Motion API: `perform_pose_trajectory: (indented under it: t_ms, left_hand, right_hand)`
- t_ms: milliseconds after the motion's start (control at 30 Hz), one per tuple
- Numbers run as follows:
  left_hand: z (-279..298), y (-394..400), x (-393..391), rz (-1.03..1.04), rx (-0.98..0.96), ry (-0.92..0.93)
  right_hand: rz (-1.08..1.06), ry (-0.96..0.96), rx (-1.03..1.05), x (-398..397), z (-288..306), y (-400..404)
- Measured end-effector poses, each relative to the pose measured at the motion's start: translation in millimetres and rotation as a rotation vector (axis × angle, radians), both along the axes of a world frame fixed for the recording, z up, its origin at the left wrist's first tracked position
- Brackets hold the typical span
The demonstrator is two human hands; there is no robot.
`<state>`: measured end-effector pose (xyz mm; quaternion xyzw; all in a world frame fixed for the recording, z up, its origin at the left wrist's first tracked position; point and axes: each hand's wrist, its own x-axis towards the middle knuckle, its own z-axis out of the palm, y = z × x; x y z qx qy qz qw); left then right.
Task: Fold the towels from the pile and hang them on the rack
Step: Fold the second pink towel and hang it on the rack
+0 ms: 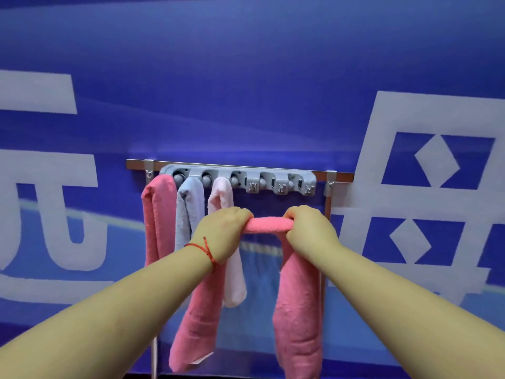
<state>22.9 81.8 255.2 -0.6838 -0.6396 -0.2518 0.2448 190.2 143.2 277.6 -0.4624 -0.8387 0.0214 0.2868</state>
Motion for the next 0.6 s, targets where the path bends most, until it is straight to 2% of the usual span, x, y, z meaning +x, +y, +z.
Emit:
perform_pose_trajectory:
  t_ms: [133, 200, 367, 433, 500, 600]
  left_hand:
    - [14, 23, -9, 0.024, 0.002, -0.037]
    - [23, 32, -10, 0.064, 0.021, -0.119]
    - [42, 62, -17, 0.013, 0.009, -0.708]
    - [46, 76, -20, -0.017, -0.024, -0.865]
    - [49, 87, -23, 0.019, -0.034, -0.904]
    - [58, 101, -28, 0.087, -0.020, -0.777]
  right_hand:
    - [-0.003, -0.052, 0.069, -8, 18, 19]
    - [-0.012, -0.088, 0.095, -12, 26, 27]
    - [-0.053, -0.153, 0.100, -28, 45, 54]
    - [-0.054, -0.113, 0.056, -33, 52, 64]
    - [-0.059, -0.069, 0.041, -41, 60, 76]
    - [-0.083, -0.059, 0.048, -54, 71, 92]
